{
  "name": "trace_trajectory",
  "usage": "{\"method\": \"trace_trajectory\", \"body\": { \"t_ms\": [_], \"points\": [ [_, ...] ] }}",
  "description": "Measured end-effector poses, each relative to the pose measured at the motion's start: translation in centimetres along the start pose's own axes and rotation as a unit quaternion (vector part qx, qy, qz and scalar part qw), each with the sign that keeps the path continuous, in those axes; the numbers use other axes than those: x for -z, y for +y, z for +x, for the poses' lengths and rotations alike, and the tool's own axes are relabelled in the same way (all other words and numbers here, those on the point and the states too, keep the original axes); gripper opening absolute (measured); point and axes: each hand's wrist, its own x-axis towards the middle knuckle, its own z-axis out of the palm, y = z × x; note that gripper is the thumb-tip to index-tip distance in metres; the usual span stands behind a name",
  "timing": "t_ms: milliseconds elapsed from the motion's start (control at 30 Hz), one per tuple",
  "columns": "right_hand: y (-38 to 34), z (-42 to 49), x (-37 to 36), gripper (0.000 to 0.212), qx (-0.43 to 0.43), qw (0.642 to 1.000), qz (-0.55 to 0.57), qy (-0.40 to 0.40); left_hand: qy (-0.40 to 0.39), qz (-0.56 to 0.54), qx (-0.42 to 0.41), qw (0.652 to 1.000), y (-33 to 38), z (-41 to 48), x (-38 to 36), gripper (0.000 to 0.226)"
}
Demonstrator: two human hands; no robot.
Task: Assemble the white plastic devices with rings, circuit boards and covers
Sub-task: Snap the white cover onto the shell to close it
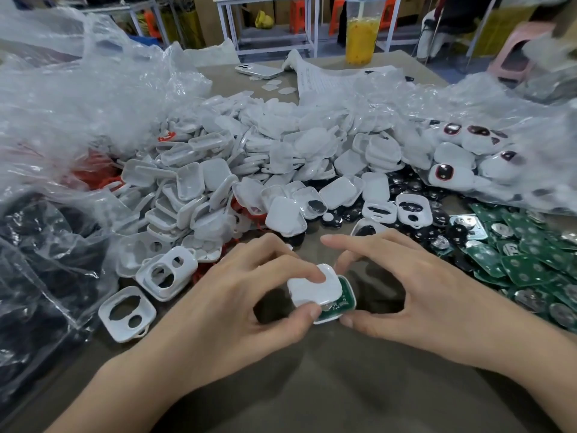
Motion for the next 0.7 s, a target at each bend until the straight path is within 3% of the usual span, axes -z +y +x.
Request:
{"method": "trace_trajectory", "body": {
  "t_ms": [700],
  "points": [
    [0.11, 0.06, -0.05, 0.060, 0.012, 0.999, -0.034, -0.010, -0.050, 0.013, -0.018, 0.998, 0.33, 0.33, -0.39, 0.018]
  ]
}}
